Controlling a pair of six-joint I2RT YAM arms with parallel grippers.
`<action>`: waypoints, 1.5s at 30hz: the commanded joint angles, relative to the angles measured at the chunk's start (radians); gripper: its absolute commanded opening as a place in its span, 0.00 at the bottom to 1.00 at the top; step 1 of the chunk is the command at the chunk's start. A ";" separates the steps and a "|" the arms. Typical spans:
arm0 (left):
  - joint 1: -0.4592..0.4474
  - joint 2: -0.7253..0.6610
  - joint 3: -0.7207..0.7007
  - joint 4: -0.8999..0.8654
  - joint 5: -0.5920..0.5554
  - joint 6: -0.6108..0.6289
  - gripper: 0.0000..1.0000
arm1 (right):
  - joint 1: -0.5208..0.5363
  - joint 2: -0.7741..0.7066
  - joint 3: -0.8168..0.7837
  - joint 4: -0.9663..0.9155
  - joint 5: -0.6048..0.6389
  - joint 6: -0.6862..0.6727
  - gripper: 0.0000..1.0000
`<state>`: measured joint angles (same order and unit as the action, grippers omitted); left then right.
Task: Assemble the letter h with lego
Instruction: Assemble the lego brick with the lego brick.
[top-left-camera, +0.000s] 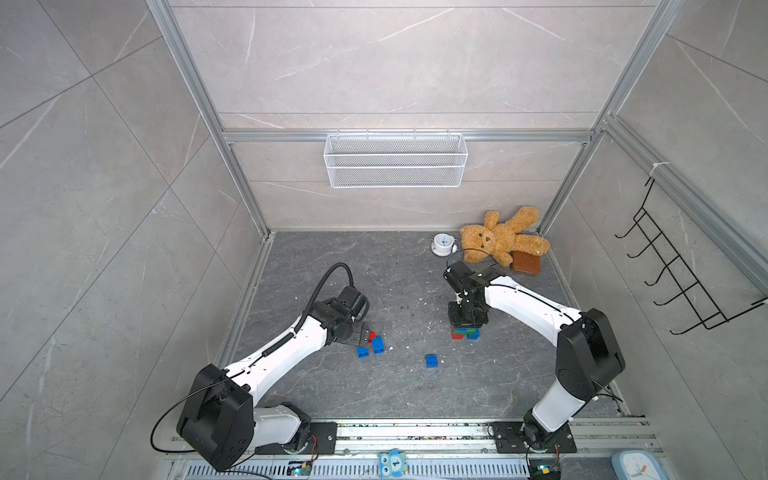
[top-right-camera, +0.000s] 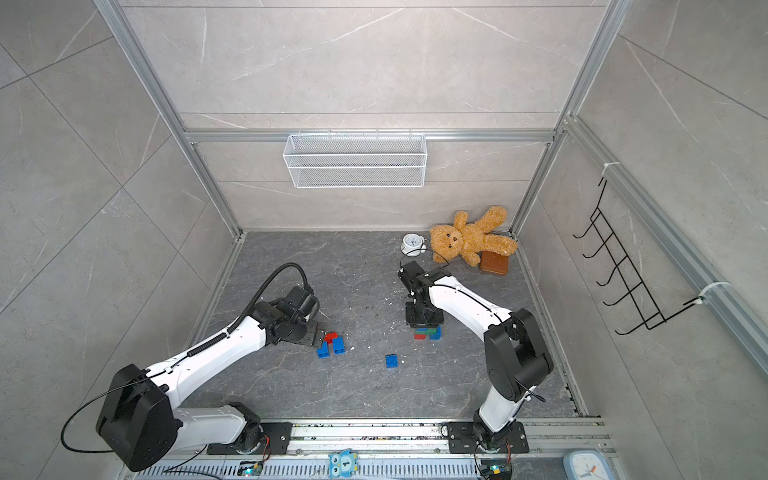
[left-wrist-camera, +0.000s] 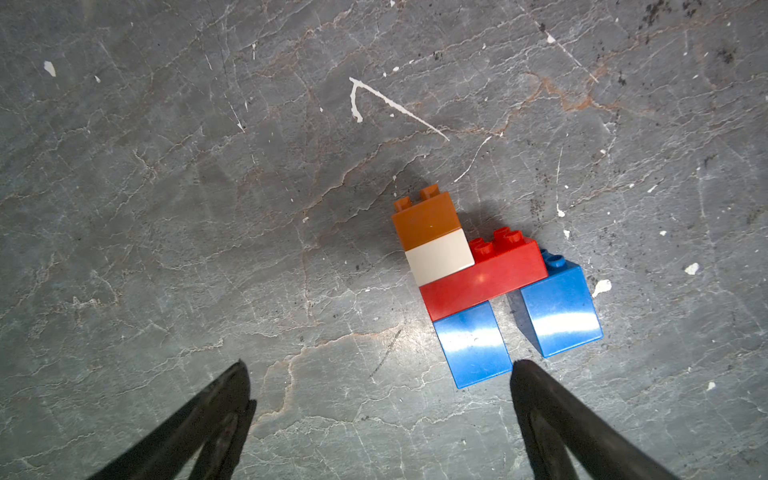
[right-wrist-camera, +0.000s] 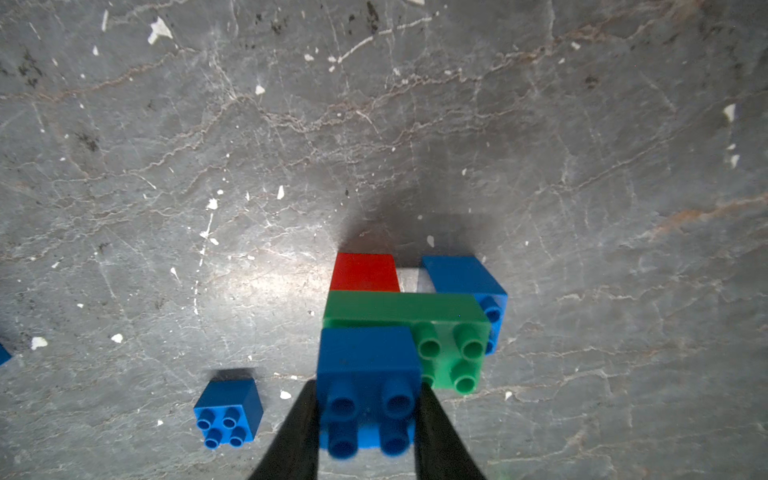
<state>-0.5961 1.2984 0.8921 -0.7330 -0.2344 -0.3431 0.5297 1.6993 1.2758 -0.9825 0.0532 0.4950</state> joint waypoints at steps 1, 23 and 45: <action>-0.005 -0.016 0.032 -0.022 -0.014 0.013 0.99 | 0.014 0.027 0.037 -0.052 0.039 0.014 0.00; -0.005 -0.011 0.032 -0.022 -0.015 0.014 1.00 | 0.018 0.140 0.000 -0.097 0.061 0.023 0.00; -0.005 -0.013 0.032 -0.020 -0.016 0.018 1.00 | 0.046 0.157 0.069 -0.127 0.044 0.056 0.05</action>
<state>-0.5961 1.2984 0.8921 -0.7330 -0.2344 -0.3401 0.5686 1.8019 1.3697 -1.0813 0.1162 0.5316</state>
